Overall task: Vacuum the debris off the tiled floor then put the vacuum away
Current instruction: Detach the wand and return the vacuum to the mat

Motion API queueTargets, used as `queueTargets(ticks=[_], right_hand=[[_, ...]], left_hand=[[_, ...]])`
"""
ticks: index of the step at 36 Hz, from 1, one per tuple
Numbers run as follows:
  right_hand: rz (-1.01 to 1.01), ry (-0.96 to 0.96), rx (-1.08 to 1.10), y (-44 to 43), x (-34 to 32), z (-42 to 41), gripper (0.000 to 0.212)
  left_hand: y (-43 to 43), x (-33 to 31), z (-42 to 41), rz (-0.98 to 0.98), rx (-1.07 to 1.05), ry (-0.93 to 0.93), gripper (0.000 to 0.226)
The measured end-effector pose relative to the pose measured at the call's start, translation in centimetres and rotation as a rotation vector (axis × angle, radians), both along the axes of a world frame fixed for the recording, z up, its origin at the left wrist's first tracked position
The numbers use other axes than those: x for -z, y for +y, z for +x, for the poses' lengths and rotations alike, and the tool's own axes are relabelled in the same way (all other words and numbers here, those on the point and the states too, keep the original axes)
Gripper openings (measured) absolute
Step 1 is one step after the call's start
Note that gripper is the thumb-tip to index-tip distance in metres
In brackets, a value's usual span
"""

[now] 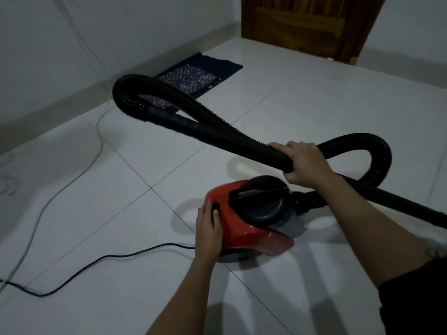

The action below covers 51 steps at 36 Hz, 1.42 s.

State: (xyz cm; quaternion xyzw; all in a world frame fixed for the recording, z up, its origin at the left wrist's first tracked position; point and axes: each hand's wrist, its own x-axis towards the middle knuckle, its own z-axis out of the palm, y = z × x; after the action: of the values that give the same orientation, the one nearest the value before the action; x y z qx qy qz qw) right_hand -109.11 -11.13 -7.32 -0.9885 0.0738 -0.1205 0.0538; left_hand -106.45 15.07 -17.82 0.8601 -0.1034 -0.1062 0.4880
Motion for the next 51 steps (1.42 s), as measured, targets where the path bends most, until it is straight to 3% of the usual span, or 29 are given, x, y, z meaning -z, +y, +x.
queueTargets(ticks=[5, 16, 21, 29, 40, 51], right_hand=[[-0.012, 0.022, 0.004, 0.3, 1.2, 0.0, 0.075], [0.01, 0.046, 0.019, 0.2, 1.6, 0.1, 0.074], [0.003, 0.067, 0.008, 0.2, 1.9, 0.1, 0.072], [0.041, 0.057, 0.013, 0.3, 2.1, 0.2, 0.071], [0.037, 0.032, 0.003, 0.5, 1.9, 0.4, 0.073], [0.055, 0.008, -0.003, 0.7, 1.9, 0.5, 0.072]], left_hand=[[0.6, 1.8, -0.5, 0.097, 0.039, 0.001, 0.05], [0.8, 2.1, -0.1, 0.042, 0.041, 0.019, 0.047], [0.2, 1.5, 0.9, -0.099, -0.081, 0.163, 0.044], [-0.3, 2.1, 2.7, -0.153, 0.02, 0.311, 0.051], [0.0, 3.1, 4.0, -0.364, -0.096, 0.553, 0.06], [-0.1, 2.1, 4.6, -0.409, -0.171, 0.619, 0.055]])
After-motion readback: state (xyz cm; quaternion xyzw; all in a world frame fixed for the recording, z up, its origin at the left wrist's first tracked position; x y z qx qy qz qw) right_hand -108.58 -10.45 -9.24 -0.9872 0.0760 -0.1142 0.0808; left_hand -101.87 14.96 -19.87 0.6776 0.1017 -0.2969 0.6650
